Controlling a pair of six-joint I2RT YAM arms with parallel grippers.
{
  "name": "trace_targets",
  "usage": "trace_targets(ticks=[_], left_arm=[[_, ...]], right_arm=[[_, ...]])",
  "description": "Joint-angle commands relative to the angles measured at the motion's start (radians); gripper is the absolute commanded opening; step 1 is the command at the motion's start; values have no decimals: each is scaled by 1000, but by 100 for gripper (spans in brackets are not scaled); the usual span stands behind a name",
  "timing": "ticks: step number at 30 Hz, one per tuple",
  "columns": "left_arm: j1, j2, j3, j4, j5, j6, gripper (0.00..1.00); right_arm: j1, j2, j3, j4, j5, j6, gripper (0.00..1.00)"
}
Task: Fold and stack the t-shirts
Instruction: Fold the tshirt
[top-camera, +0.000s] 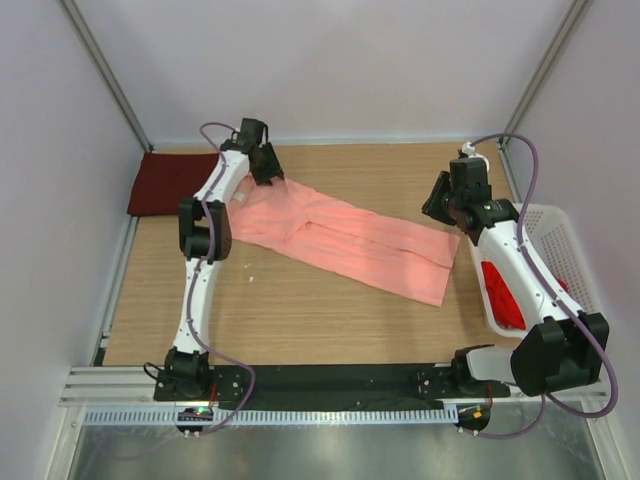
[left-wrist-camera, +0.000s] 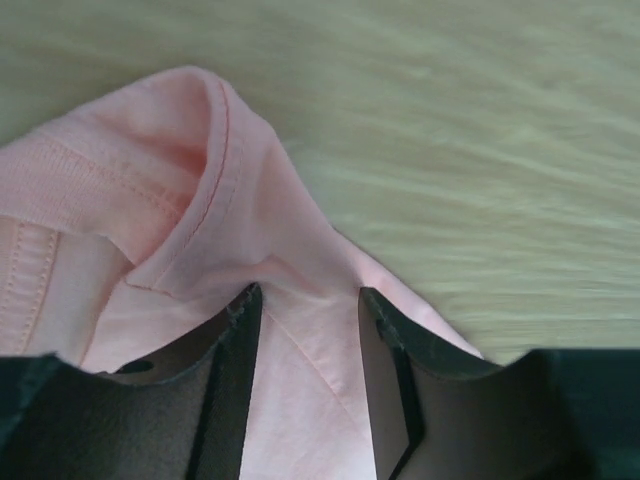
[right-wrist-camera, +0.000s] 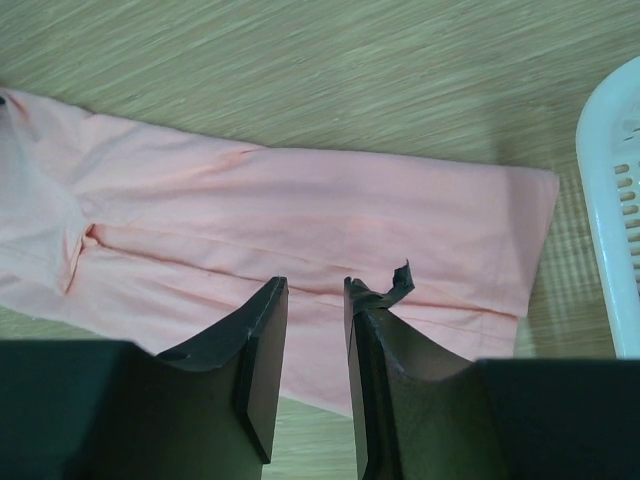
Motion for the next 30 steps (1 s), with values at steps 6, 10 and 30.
trace_targets(ticks=[6,10,30], left_arm=[[-6,9,29,391,400,-153,48],[-6,-220,-187,421,313,-76,51],[-51,-547,-921,355,-68,-151,42]], right_arm=[[-5,27,46,-16,28,-36,37],[15,84,16,-25,44,-44,37],[286,198,-231,-50,148,64,37]])
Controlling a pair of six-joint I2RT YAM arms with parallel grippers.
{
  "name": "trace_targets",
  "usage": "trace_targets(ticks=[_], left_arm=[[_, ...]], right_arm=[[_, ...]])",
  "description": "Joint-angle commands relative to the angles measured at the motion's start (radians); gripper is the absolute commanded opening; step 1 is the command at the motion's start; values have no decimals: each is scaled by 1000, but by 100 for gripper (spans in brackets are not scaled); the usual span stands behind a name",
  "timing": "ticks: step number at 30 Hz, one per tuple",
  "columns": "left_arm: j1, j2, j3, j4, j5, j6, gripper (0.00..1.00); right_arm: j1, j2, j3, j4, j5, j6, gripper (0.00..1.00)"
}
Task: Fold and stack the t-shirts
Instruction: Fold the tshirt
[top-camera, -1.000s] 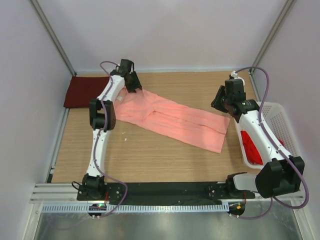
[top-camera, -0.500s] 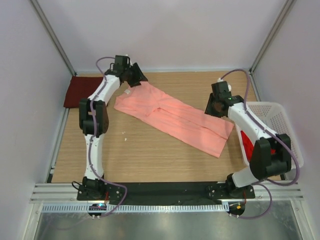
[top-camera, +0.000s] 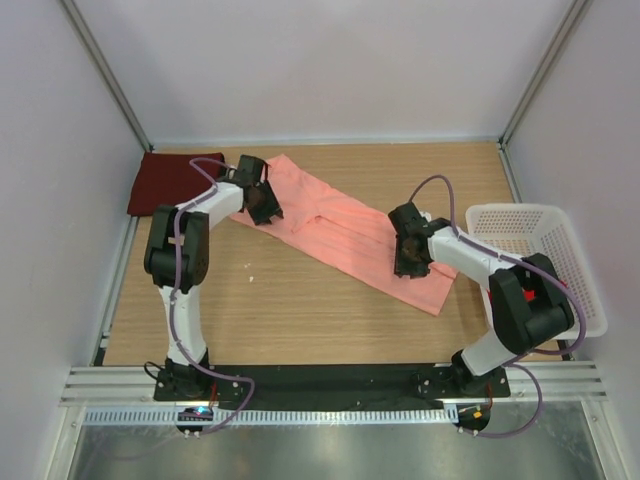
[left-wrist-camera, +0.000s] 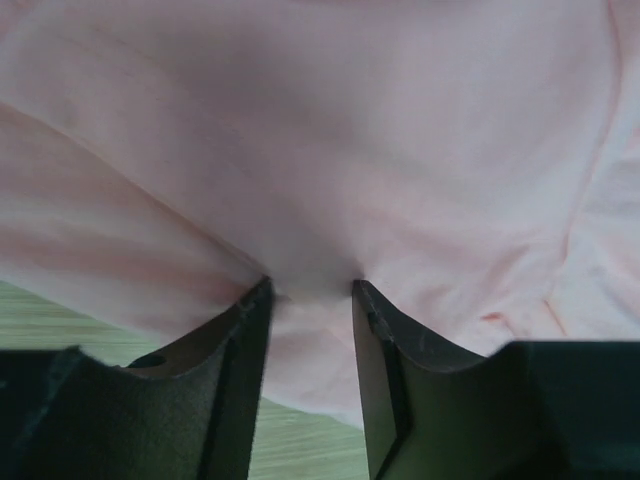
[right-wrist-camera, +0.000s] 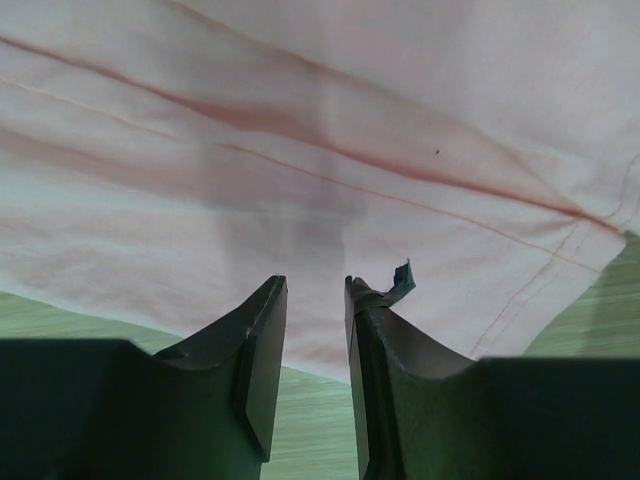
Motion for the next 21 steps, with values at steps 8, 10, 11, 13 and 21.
trace_targets(ticks=[8,10,11,13,21], left_arm=[[6,215,214,-119,-153,0,39],[8,254,282,-133,-157,28,40],[9,275,352,-139,-153,57,41],[15,331,413,-144,-139,87,42],[67,385,574,-139,128,158,45]], right_arm=[[148,-59,-105,46,79,184,36],[185,-76,-98,27,82,225,36],[205,-88,-97,18,82,262,36],[263,-123,-86,4,83,301,36],[351,-171,0,-59,111,291,36]])
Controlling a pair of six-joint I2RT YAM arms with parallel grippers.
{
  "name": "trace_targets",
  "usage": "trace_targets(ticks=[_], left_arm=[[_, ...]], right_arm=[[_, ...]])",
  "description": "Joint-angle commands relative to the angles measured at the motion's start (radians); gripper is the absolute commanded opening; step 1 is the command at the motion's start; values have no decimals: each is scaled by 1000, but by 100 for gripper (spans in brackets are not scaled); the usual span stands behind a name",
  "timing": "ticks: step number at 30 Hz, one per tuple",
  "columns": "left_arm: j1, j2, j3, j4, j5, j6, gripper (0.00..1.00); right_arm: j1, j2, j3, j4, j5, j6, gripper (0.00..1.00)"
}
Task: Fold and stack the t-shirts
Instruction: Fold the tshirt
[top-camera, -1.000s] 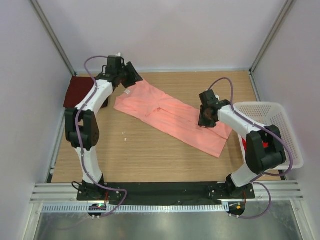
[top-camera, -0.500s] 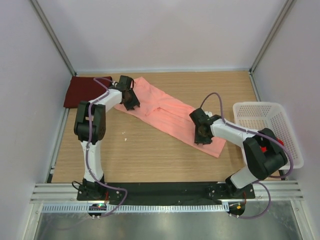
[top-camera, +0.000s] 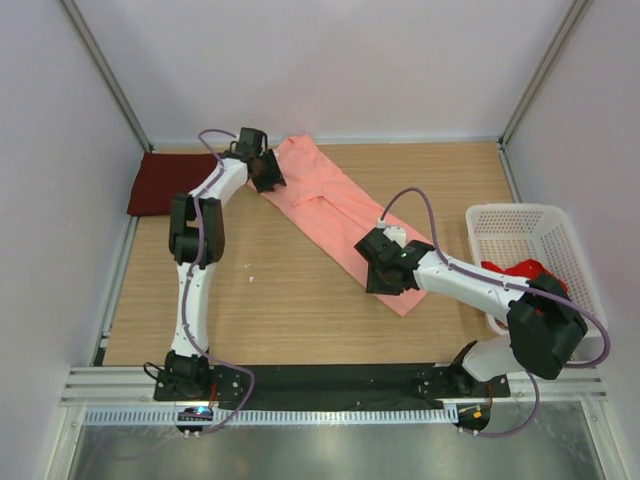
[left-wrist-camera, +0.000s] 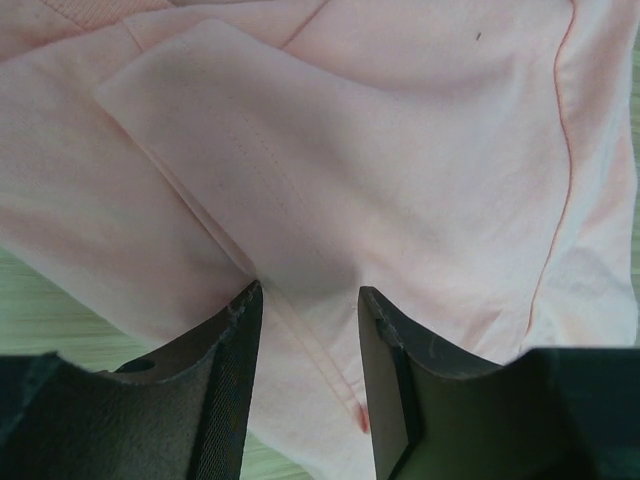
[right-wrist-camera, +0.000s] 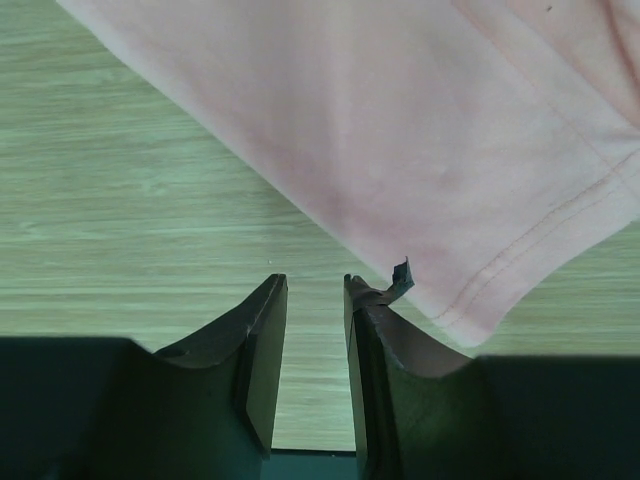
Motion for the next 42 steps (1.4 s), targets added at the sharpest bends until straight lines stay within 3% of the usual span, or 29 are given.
trace_targets(ticks=[1,6,10,14,18,28,34,39,42], left_arm=[[26,-32,-41,5,136,43,46],[24,-255,-229,84,191,10,48],[26,-408,-354,78,147,3,49],[24,-555,-527,62,40,-4,50],[26,-652,-646,52,-5,-21,50],[-57,-712,-826,94,-22,-76,50],[-71,-678,-937,275,58,-150,51],[-71,-525,-883,438,131,-227,51],[-74,-442,-838,440,132,-262,50]], right_arm=[[2,-52,74,-61,88,-28,37],[-1,-3,55,-50,240,-127,37],[-1,97,49,-56,293,-140,36],[7,135,0,-21,231,-126,36],[100,100,-49,-7,175,-53,36],[385,11,-46,-8,102,144,36],[429,-44,8,-133,162,192,37],[429,-159,22,-171,217,175,37],[429,-210,35,-200,251,167,38]])
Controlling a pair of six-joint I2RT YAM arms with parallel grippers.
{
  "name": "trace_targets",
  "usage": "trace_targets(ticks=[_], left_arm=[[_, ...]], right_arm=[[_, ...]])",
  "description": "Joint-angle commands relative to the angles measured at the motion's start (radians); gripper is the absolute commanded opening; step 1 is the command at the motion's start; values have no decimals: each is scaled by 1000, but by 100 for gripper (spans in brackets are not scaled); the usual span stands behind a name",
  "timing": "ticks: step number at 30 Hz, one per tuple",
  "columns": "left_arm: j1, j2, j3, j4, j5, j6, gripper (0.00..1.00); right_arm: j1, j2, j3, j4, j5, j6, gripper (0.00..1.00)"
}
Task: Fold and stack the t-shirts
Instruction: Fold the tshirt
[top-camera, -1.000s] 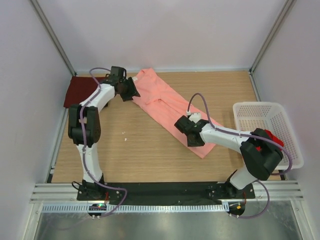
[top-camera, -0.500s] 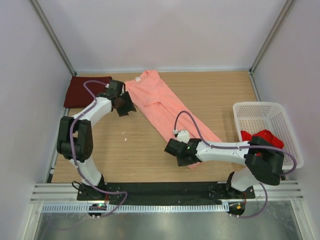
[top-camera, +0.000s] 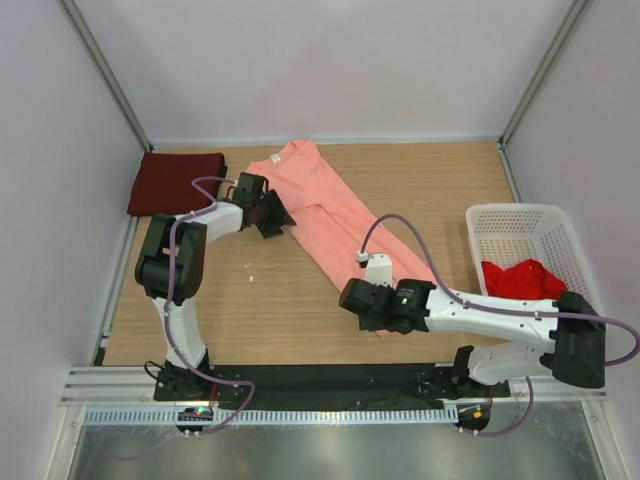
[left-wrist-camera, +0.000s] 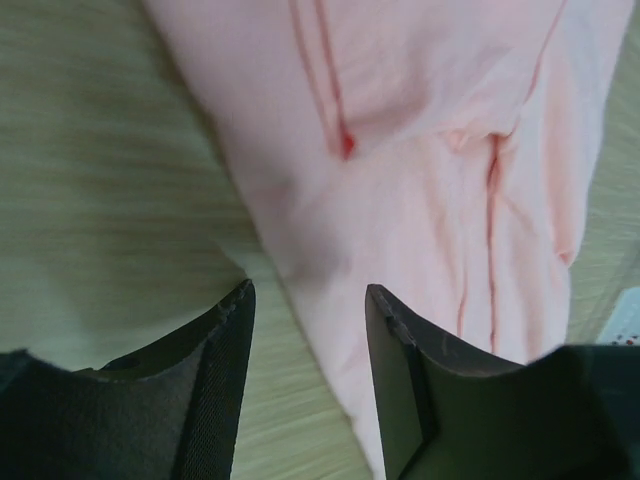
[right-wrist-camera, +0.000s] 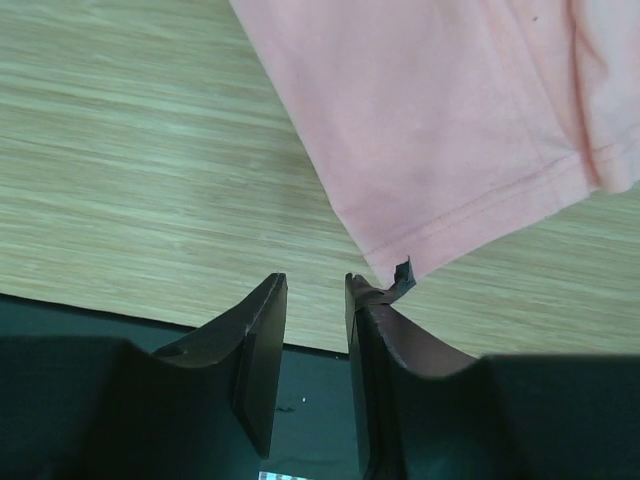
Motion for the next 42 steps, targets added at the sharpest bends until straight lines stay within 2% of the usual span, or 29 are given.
trace_targets(ticks=[1,3,6,10,11,13,16,18,19,21,22,25,27,30,36,37,39,41,42], left_arm=[[-2,92,56,103,16,-58,50],[-4,112,56,92,-23,-72,47],[-7,111,53,32,-96,-81,36],[-7,92,80,-82,-184,-56,13],[-7,91,85,-101,-193,-46,4],[-5,92,114,-129,-205,-6,0],[9,121,184,-215,-205,60,0],[28,146,212,-239,-207,89,0],[33,157,225,-247,-181,111,0],[50,180,286,-328,-156,125,3],[49,175,298,-350,-152,134,15],[24,67,234,-354,-205,114,37],[4,-25,168,-351,-207,109,42],[-69,-139,81,-335,-261,63,46],[-355,-280,-37,-295,-319,7,45],[-426,-318,-48,-263,-330,1,44],[-499,-352,-74,-232,-354,-32,43],[-606,-375,-96,-171,-340,-67,36],[-606,-374,-96,-149,-327,-81,33]], right_arm=[[3,-73,54,-66,91,16,37],[3,-106,58,-97,130,15,38],[3,-130,58,-137,194,18,38],[-26,-155,80,-183,240,-5,38],[-37,-153,87,-189,245,-17,38],[-66,-153,104,-202,249,-56,38],[-155,-147,97,-128,224,-152,38],[-294,-115,91,-41,152,-212,38],[-336,-101,97,-24,100,-232,38],[-403,-45,117,16,94,-286,38],[-422,-19,129,16,88,-301,38],[-479,66,152,2,102,-338,38],[-531,106,112,34,88,-355,38],[-591,140,49,103,15,-372,38],[-600,167,-56,166,-56,-332,37],[-599,161,-70,173,-71,-321,37],[-600,149,-100,171,-94,-285,37],[-600,129,-115,144,-120,-229,35],[-599,115,-118,134,-126,-229,34]])
